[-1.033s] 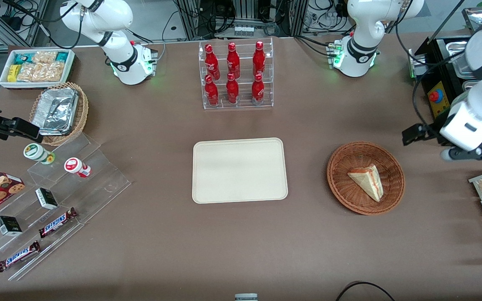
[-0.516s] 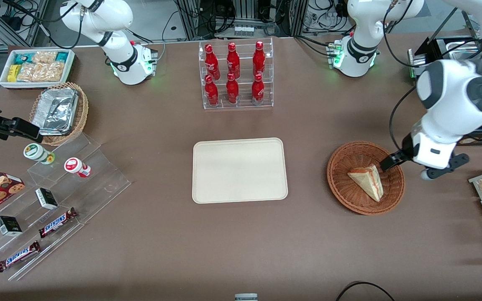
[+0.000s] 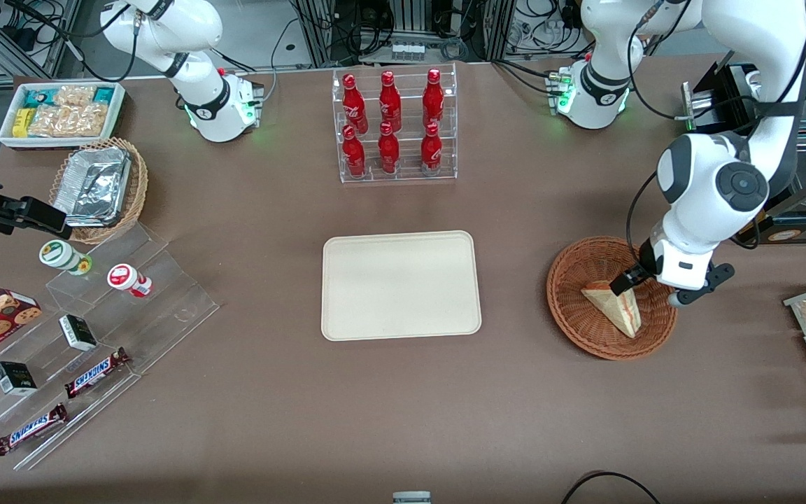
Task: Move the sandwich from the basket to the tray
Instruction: 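Close the left gripper on the sandwich wrapper and lift it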
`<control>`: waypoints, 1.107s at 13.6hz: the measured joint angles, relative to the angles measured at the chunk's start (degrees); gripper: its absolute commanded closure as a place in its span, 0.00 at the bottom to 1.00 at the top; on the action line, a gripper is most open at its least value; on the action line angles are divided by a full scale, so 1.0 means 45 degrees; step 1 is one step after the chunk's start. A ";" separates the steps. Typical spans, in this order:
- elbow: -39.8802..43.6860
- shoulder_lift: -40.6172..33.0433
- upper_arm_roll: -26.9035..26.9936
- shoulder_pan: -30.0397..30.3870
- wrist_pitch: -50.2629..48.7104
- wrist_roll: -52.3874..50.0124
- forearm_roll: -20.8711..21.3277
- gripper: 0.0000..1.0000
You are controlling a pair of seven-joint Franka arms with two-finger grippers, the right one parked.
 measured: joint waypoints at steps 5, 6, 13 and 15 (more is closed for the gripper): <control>-0.0019 0.0724 0.0000 0.0000 0.0715 -0.0006 0.0014 0.00; -0.0021 0.0864 0.0000 0.0000 0.0853 -0.0006 0.0014 0.00; -0.0033 0.1690 0.0000 0.0002 0.1442 -0.0006 0.0039 0.61; -0.0033 0.1853 0.0003 0.0003 0.1542 -0.0006 0.0044 0.99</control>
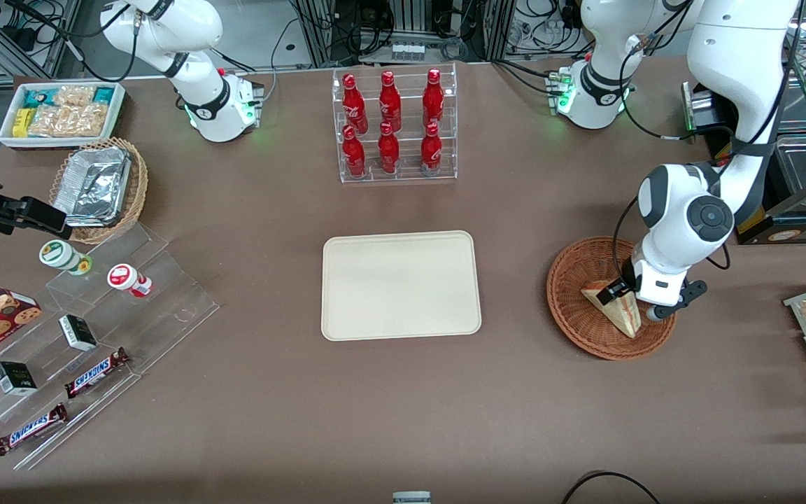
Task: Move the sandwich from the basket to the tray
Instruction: 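Close the left gripper on the sandwich wrapper and lift it, then carry the held sandwich with the left gripper over the cream tray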
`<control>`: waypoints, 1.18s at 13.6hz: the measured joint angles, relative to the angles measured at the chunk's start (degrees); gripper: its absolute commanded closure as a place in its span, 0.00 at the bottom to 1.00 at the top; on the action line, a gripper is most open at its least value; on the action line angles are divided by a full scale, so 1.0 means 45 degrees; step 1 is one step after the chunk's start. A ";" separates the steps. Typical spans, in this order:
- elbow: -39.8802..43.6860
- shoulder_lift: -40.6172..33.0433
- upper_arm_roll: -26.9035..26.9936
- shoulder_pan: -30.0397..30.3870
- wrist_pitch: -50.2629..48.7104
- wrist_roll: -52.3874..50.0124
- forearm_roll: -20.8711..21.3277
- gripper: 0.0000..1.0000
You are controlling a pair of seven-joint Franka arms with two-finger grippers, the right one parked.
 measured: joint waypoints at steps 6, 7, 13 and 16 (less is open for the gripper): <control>0.1026 -0.0260 -0.0074 -0.0121 -0.1584 0.0008 0.0101 1.00; 0.1479 -0.0474 -0.0095 -0.0268 -0.2351 0.0009 0.0104 1.00; 0.4356 -0.0965 -0.0187 -0.2410 -0.5540 -0.0024 0.0105 1.00; 0.4793 -0.0508 -0.0238 -0.3927 -0.5541 -0.0054 0.0105 1.00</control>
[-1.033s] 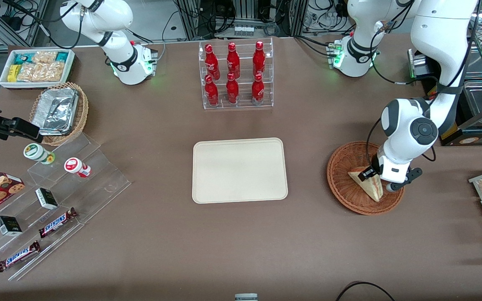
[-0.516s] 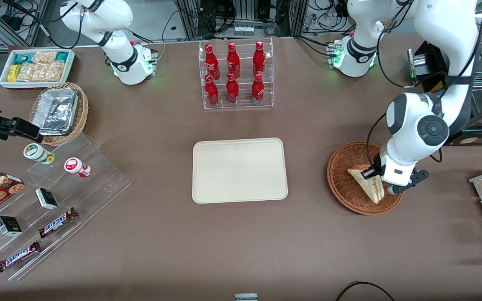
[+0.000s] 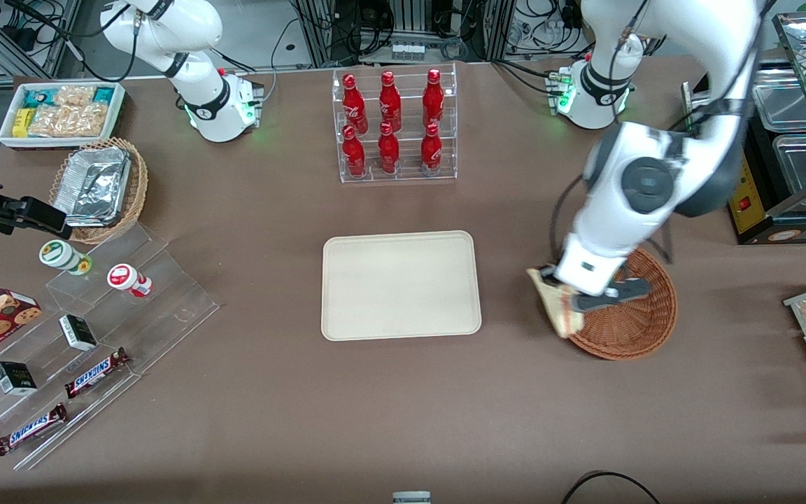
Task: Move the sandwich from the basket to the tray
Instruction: 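Carry the held sandwich with the left gripper over the cream tray, then lower the sandwich onto the tray and open the left gripper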
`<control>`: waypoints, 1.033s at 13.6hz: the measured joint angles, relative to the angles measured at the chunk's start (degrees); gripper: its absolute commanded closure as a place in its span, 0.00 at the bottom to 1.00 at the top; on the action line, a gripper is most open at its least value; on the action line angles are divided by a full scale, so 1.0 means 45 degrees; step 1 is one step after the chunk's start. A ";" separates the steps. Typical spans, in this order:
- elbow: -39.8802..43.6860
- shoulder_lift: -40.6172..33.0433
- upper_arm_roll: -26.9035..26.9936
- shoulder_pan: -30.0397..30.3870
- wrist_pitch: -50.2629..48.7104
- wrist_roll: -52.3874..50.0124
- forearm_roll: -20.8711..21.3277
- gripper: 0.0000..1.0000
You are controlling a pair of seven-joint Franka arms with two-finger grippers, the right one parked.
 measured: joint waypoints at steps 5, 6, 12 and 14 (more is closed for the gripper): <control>0.1559 0.1833 -0.0025 -0.2416 0.0028 -0.0245 -0.0001 1.00; 0.1897 0.2302 -0.0027 -0.2896 0.0031 -0.0473 -0.0001 1.00; 0.3868 0.4771 -0.0017 -0.4542 0.0617 -0.0901 0.0000 1.00; 0.4007 0.5173 -0.0017 -0.4809 0.1353 -0.1024 0.0000 1.00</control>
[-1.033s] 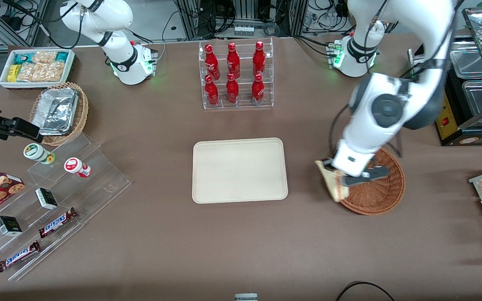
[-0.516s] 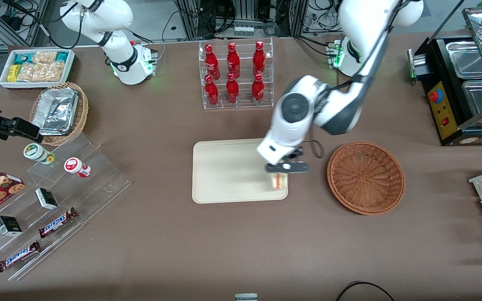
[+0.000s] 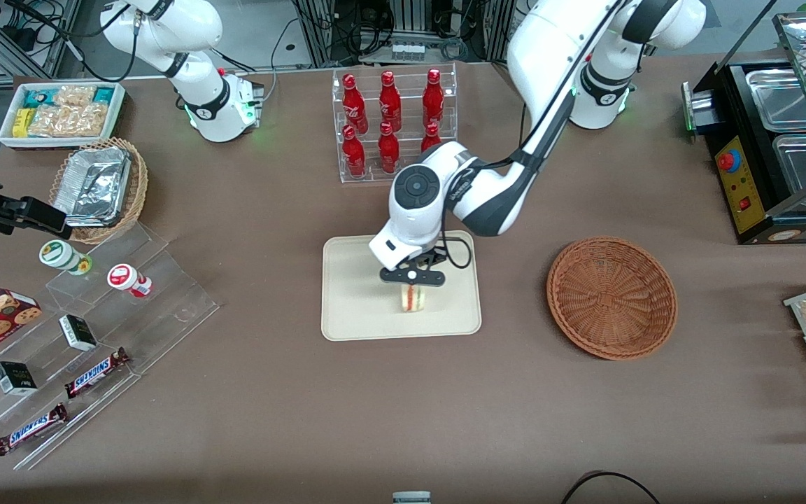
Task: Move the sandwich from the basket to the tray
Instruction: 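Lower the sandwich onto the tray and open the left gripper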
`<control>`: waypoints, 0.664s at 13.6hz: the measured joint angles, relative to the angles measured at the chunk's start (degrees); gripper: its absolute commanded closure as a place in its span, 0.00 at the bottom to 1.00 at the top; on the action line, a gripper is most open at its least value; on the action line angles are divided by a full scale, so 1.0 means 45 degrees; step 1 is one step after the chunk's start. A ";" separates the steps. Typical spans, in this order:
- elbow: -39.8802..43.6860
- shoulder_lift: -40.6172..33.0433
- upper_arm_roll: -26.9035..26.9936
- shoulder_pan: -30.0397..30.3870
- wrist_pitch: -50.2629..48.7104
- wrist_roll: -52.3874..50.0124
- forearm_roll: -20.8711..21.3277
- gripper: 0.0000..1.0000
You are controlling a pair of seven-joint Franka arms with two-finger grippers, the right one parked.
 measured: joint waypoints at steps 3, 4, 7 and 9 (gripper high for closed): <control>0.0102 0.0589 0.0003 -0.0426 0.0617 -0.0241 0.0000 1.00; 0.0113 0.0761 0.0005 -0.0546 0.0937 -0.0468 0.0000 1.00; 0.0139 0.1089 0.0022 -0.0776 0.1213 -0.0904 0.0128 1.00; 0.0158 0.1091 0.0027 -0.0800 0.1173 -0.1010 0.0497 1.00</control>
